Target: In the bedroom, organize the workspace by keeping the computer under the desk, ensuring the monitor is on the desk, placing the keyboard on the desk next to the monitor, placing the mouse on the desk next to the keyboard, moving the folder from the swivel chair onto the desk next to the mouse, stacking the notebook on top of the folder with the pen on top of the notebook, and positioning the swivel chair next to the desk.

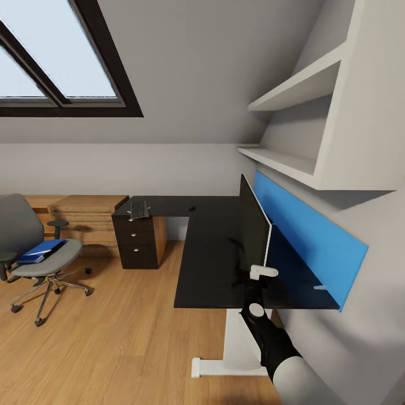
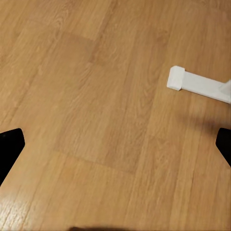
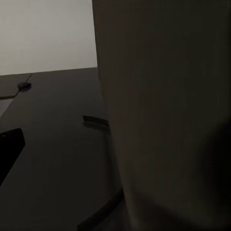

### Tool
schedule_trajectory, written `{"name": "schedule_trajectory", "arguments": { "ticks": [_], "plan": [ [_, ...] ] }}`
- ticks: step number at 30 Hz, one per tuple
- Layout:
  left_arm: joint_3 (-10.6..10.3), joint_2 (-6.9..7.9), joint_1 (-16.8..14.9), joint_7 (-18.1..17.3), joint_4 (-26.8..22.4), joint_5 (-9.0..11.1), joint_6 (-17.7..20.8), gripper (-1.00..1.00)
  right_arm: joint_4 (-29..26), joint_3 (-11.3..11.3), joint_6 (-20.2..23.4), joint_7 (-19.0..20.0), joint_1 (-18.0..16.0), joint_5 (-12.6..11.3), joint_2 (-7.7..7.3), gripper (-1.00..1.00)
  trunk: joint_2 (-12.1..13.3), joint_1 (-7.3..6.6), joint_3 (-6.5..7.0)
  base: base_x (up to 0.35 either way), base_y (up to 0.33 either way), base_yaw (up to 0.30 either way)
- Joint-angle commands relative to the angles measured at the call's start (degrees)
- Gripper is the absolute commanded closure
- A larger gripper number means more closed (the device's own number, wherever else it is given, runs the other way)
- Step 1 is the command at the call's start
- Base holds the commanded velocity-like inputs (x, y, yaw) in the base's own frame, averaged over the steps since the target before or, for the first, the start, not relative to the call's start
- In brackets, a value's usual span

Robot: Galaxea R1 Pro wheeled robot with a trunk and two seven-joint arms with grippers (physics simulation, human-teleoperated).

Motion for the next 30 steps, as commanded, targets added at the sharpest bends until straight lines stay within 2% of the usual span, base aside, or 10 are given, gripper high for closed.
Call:
{"name": "schedule_trajectory", "arguments": {
  "ticks": [1, 16, 30],
  "plan": [
    [0.1, -0.03, 0.0, 0.1, 0.0, 0.0, -0.2, -1.0, 0.0, 0.2, -0.1, -0.4, -0.1, 0.0, -0.02, -1.0, 0.4, -0.22, 0.11, 0.0, 0.0, 0.0],
    [0.2, -0.01, 0.0, 0.1, 0.0, 0.1, -0.1, -1.0, 0.0, 0.2, -0.1, -0.4, -0.1, 0.0, -0.02, -1.0, 6.4, -3.52, 2.81, 0.0, 0.0, 0.0],
    [0.2, -0.01, 0.0, 0.1, 0.0, 0.1, -0.2, -1.0, 0.0, 0.1, -0.1, -0.3, -0.1, 0.0, -0.02, -1.0, 6.4, -3.52, 2.81, 0.0, 0.0, 0.0]
  ]
}}
